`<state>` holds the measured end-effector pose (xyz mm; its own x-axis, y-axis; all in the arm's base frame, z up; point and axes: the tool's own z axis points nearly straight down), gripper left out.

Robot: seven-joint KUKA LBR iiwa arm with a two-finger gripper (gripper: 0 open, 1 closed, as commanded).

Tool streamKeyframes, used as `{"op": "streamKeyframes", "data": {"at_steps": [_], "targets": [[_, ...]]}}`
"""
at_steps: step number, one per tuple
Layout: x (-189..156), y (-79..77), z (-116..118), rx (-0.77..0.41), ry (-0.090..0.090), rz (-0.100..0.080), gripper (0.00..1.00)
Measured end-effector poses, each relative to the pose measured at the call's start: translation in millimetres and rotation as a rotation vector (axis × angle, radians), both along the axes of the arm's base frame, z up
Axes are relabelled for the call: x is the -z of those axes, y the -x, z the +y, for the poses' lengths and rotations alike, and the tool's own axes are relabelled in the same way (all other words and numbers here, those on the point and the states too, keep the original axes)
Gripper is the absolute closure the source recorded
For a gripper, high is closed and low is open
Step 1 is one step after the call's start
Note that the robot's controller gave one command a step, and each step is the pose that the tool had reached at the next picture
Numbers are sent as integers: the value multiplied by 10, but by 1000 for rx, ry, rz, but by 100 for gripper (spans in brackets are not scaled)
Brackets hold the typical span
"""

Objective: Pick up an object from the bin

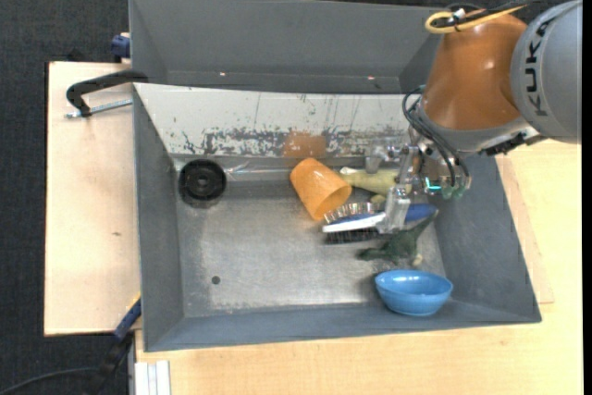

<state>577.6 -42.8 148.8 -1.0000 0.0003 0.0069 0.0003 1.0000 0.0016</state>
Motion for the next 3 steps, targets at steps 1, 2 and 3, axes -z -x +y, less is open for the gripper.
{"op": "streamKeyframes", "data": {"at_steps": [1, 2, 3], "targets": [[821, 162, 200, -77, -1, -1, 0], [778, 137, 190, -76, 1, -9, 100], [-832, 312, 68, -158, 2, -20, 100]]}}
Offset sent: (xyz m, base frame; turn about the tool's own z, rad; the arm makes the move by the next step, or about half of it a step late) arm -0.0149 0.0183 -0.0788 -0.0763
